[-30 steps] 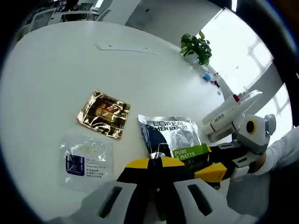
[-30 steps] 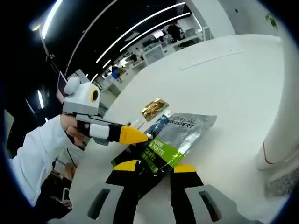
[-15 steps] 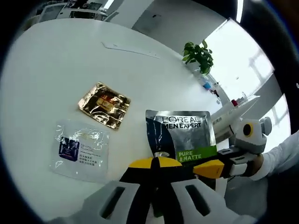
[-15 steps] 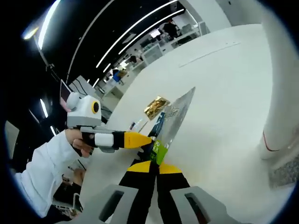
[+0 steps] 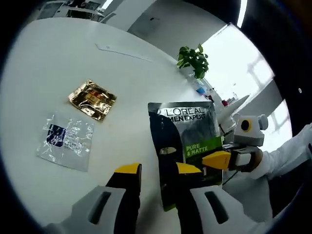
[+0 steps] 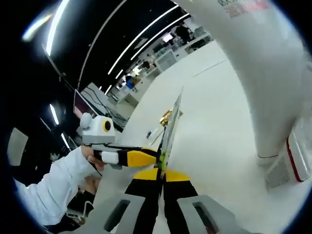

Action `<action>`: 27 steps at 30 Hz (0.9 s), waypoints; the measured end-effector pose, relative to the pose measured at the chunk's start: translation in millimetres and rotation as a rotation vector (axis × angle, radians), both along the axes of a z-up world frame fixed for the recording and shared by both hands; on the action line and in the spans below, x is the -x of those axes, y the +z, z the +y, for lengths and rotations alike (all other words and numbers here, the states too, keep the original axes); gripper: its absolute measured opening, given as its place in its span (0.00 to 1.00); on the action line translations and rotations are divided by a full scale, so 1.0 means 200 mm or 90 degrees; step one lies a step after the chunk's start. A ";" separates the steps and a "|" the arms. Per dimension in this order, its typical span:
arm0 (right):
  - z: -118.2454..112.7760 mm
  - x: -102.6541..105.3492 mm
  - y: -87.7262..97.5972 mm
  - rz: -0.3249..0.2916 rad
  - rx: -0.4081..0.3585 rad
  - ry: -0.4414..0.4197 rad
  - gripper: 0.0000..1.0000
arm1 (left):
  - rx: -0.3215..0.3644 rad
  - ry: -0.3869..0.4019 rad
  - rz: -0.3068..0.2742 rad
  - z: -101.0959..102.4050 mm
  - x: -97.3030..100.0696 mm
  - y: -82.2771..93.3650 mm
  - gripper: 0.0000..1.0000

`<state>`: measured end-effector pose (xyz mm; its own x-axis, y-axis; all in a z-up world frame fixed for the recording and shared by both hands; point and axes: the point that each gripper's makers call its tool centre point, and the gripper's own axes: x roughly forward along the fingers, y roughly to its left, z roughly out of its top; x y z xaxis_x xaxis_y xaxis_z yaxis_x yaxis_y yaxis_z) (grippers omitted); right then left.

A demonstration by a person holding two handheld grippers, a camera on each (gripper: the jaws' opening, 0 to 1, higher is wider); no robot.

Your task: Arrange the skincare products in the storage area until every visible bottle or jar stands upright without overlapping.

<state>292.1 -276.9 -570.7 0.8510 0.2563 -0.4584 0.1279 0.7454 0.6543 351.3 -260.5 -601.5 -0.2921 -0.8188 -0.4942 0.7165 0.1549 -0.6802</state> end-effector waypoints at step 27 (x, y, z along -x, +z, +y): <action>0.05 0.21 0.33 -0.111 -0.111 0.102 0.00 | 0.251 -0.026 0.166 -0.09 0.34 0.46 0.19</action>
